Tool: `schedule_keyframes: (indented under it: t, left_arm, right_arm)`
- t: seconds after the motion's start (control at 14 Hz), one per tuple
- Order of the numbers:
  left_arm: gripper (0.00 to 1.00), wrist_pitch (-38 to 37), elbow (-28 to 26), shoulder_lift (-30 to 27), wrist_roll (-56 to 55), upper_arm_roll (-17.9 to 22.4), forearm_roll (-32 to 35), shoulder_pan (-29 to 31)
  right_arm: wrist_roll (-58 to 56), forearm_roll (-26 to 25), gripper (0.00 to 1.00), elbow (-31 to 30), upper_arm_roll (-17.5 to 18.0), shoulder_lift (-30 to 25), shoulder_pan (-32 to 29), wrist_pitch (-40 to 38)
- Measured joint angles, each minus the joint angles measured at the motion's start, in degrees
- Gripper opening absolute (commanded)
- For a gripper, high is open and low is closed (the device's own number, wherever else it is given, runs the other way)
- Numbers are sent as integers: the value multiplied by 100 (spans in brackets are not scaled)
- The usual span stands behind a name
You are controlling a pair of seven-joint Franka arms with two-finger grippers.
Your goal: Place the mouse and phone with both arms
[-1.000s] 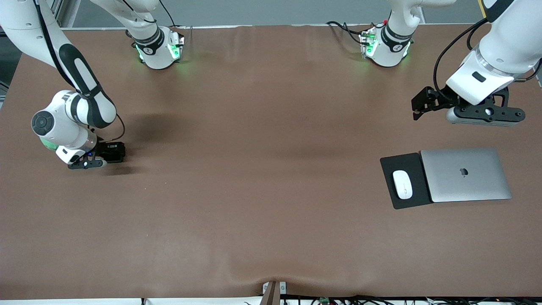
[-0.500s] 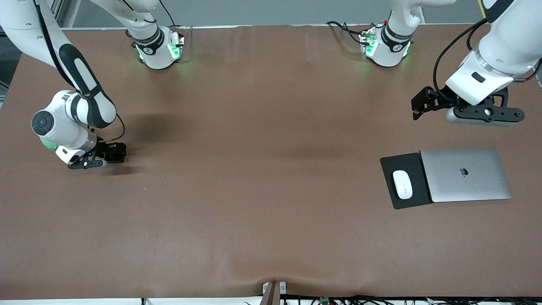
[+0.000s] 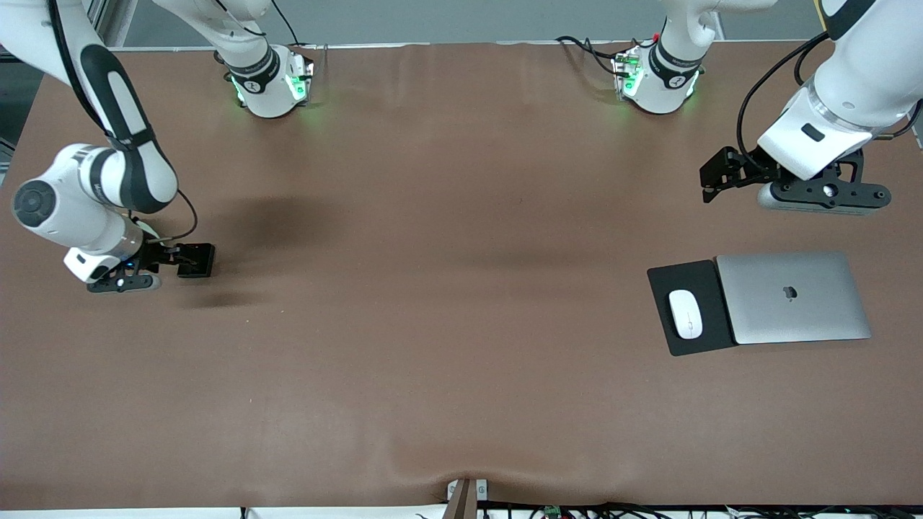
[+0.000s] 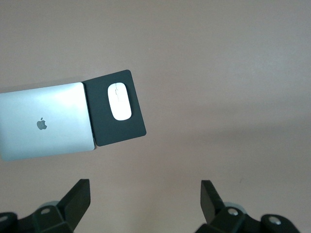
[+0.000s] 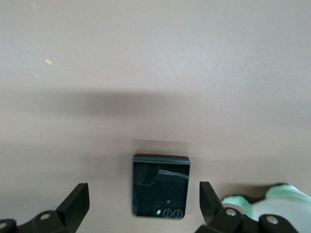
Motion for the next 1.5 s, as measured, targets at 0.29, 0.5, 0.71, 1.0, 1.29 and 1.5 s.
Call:
schedule_keyframes:
  t: [0.29, 0.5, 0.71, 1.0, 1.29, 1.5]
  left_arm:
    - [100, 0, 0, 0, 0, 0, 0, 0]
    - [100, 0, 0, 1, 0, 0, 0, 0]
    - [100, 0, 0, 1, 1, -1, 0, -1]
    - [100, 0, 0, 2, 1, -1, 0, -2]
    - [100, 0, 0, 21, 1, 0, 0, -1]
    - [100, 1, 0, 30, 1, 2, 0, 1]
  right_arm:
    - [546, -59, 100, 885, 11, -103, 300, -1150]
    - [1201, -198, 100, 1228, 19, -133, 601, -1524]
    - [1838, -209, 100, 1378, 28, -207, 972, -1839]
    - [2389, -214, 100, 2049, 39, -357, 1266, -2655]
    - [2419, -213, 100, 2925, 21, -484, 1267, -3355]
    - [2419, -213, 100, 3318, -1, -636, 1251, -3732]
